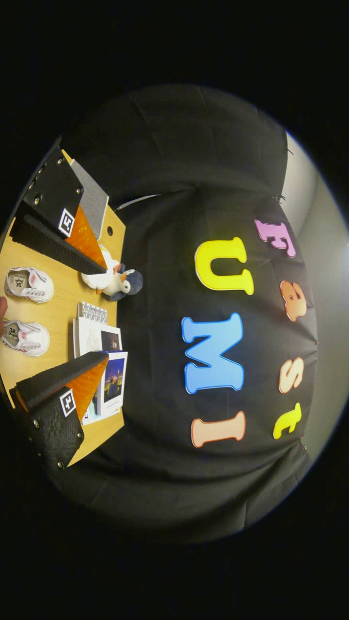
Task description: Open the storage box then place both shoes into the box .Put the left shoe in first, then the right shoe, with the right side of both shoes facing outward in a uniform manner.
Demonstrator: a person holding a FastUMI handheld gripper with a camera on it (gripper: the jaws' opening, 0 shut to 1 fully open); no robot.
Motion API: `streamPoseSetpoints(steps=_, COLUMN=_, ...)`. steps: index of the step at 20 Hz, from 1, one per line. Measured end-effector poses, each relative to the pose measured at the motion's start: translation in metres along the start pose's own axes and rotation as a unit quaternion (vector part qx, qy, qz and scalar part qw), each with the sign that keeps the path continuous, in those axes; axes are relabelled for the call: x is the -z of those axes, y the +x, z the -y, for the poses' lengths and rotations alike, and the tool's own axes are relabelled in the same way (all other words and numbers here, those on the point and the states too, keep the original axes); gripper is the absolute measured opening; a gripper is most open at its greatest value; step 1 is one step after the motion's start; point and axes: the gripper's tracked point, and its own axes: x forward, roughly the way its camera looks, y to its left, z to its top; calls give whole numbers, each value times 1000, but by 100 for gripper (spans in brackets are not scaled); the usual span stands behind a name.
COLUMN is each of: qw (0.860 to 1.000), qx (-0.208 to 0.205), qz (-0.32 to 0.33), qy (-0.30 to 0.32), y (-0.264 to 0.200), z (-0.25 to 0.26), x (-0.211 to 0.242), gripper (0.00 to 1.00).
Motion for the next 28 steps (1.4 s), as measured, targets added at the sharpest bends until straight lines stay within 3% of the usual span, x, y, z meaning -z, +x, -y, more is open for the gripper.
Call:
streamPoseSetpoints(steps=5, qw=992, qx=-37, qz=-119, qy=-35, y=18, z=-19, x=90, gripper=99)
streamPoseSetpoints(steps=10, qw=975, qx=-61, qz=-212, qy=-15, y=25, z=-32, x=157, gripper=99)
streamPoseSetpoints(steps=13, qw=967, qx=-77, qz=-242, qy=0, y=27, z=-41, x=173, gripper=98)
streamPoseSetpoints(steps=16, qw=960, qx=-135, qz=-236, qy=59, y=35, z=-77, x=165, gripper=99)
streamPoseSetpoints(steps=20, qw=925, qx=-235, qz=-251, qy=164, y=54, z=-143, x=158, gripper=99)
streamPoseSetpoints(steps=23, qw=901, qx=-266, qz=-277, qy=201, y=66, z=-172, x=168, gripper=97)
streamPoseSetpoints(steps=28, qw=844, qx=-305, qz=-308, qy=315, y=88, z=-205, x=181, gripper=97)
